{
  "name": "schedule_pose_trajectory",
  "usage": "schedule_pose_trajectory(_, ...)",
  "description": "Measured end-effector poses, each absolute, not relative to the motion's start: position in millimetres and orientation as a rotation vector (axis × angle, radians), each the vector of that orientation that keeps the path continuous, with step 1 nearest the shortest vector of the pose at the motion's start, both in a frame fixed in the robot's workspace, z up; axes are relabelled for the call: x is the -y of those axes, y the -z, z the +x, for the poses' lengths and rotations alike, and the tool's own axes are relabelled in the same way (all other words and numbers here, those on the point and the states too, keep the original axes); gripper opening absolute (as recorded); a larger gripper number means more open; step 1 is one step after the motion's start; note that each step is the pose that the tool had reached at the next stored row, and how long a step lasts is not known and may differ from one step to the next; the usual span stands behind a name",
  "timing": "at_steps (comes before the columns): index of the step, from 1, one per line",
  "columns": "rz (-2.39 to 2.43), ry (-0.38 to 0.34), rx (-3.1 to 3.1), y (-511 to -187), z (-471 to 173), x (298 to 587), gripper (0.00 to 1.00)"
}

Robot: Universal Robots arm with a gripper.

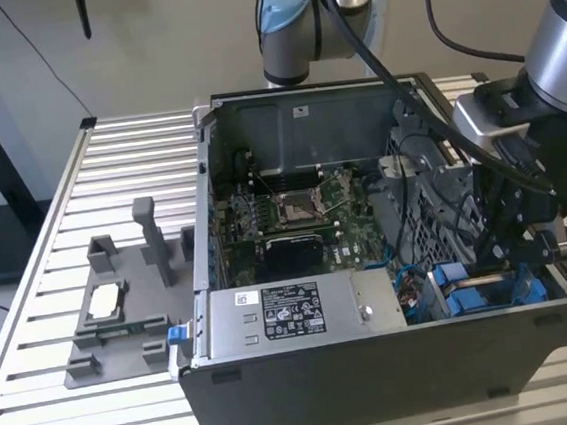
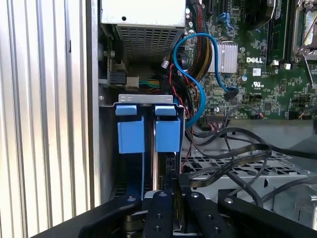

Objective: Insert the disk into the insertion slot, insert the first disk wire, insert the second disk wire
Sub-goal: 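Insert the second disk wire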

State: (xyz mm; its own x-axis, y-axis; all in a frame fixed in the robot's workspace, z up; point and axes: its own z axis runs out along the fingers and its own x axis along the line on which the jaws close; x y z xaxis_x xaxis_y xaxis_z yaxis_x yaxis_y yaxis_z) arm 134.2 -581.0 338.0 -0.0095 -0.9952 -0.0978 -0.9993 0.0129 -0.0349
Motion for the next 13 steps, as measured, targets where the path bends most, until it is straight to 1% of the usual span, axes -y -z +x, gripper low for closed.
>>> schedule_pose_trajectory(12,-2.142,-0.068,-2.166,-336.9,134.2,581.0,0.16)
schedule_pose_trajectory(13,-2.142,-0.068,-2.166,-336.7,134.2,581.0,0.18)
